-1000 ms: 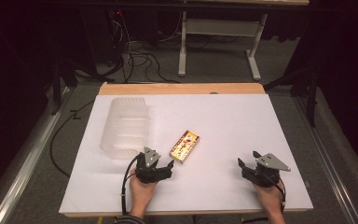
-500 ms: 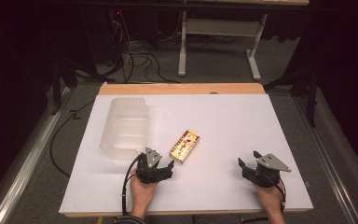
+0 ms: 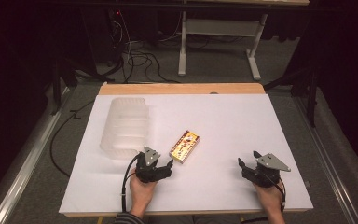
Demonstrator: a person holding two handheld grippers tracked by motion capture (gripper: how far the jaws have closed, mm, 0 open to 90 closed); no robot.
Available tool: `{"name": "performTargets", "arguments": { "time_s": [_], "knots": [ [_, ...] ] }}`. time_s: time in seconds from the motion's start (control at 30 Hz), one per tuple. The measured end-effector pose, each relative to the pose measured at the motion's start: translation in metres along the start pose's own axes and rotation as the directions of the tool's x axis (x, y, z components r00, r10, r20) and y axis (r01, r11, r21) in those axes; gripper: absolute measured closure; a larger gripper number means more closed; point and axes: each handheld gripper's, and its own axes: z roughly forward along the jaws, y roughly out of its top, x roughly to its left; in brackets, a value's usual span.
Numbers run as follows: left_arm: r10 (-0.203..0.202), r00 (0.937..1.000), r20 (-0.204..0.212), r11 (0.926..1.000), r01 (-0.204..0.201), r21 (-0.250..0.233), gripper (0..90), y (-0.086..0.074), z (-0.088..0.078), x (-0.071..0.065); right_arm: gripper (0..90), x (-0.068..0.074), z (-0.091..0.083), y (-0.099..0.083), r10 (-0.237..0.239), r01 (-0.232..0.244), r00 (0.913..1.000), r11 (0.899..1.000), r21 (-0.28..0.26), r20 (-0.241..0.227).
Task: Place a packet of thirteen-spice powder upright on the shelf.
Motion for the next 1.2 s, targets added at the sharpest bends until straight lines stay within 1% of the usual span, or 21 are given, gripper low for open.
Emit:
{"name": "performTargets", "arguments": {
  "time_s": [0.07, 0.1, 0.2, 0.33, 0.5, 0.63, 0.67, 0.7, 0.73, 0.87, 1.0, 1.03, 1.1, 1.2],
  "knots": [
    [0.005, 1.0000, -0.003, 1.0000, -0.005, 0.007, 23.6, 0.000, 0.000, 0.000, 33.7, 0.000, 0.000, 0.000, 0.002, -0.002, 1.0000, 1.000, -0.003, 0.000],
    [0.015, 0.9999, -0.009, 0.9998, -0.015, 0.014, 23.5, 0.001, 0.001, -0.002, 33.7, -0.001, -0.001, 0.000, 0.003, -0.003, 1.0000, 1.000, -0.006, 0.002],
    [0.024, 0.9996, -0.015, 0.9997, -0.023, 0.005, 23.3, 0.001, 0.000, -0.003, 33.7, -0.001, 0.000, 0.000, 0.002, -0.002, 1.0000, 1.000, -0.004, -0.001],
    [0.022, 0.9996, -0.018, 0.9998, -0.022, 0.003, 23.0, 0.001, 0.000, -0.003, 33.7, 0.000, 0.000, 0.000, 0.005, -0.005, 1.0000, 1.000, -0.002, -0.004],
    [0.023, 0.9997, -0.001, 0.9997, -0.023, 0.000, 22.0, 0.003, -0.001, -0.006, 33.6, -0.001, 0.000, 0.000, 0.004, -0.004, 1.0000, 1.000, -0.002, -0.003],
    [0.032, 0.9994, 0.013, 0.9994, -0.032, 0.012, 21.9, 0.009, -0.001, -0.010, 33.6, -0.001, -0.001, 0.000, 0.004, -0.004, 1.0000, 1.000, -0.003, -0.003],
    [0.025, 0.9996, 0.016, 0.9996, -0.025, 0.013, 22.0, 0.011, -0.002, -0.011, 33.6, -0.001, 0.000, 0.000, 0.003, -0.003, 1.0000, 1.000, -0.003, -0.003],
    [0.025, 0.9996, 0.016, 0.9996, -0.025, 0.013, 22.0, 0.011, -0.002, -0.011, 33.6, 0.000, -0.001, 0.000, 0.009, -0.009, 1.0000, 1.000, 0.000, -0.003],
    [0.026, 0.9995, 0.016, 0.9995, -0.027, 0.019, 21.9, 0.012, -0.002, -0.012, 33.6, -0.001, 0.000, 0.000, 0.004, -0.004, 1.0000, 1.000, -0.002, -0.002],
    [0.028, 0.9994, 0.018, 0.9995, -0.029, 0.016, 21.8, 0.019, -0.004, -0.015, 33.6, -0.001, -0.001, 0.000, 0.003, -0.003, 1.0000, 1.000, -0.003, -0.001],
    [0.039, 0.9987, 0.032, 0.9992, -0.040, 0.010, 21.6, 0.028, -0.003, -0.018, 33.6, -0.001, -0.001, 0.000, 0.002, -0.002, 1.0000, 1.000, -0.004, -0.001],
    [0.044, 0.9984, 0.036, 0.9990, -0.045, 0.008, 21.5, 0.033, -0.002, -0.020, 33.6, -0.001, -0.001, 0.000, 0.003, -0.003, 1.0000, 1.000, -0.003, -0.001],
    [0.045, 0.9982, 0.039, 0.9990, -0.045, 0.001, 21.4, 0.035, -0.001, -0.021, 33.6, -0.001, -0.001, 0.000, 0.006, -0.006, 1.0000, 1.000, -0.003, -0.001],
    [0.052, 0.9980, 0.036, 0.9986, -0.052, 0.012, 21.1, 0.041, 0.002, -0.023, 33.7, -0.001, -0.001, 0.000, 0.003, -0.003, 1.0000, 1.000, -0.005, -0.001]
  ]
}}
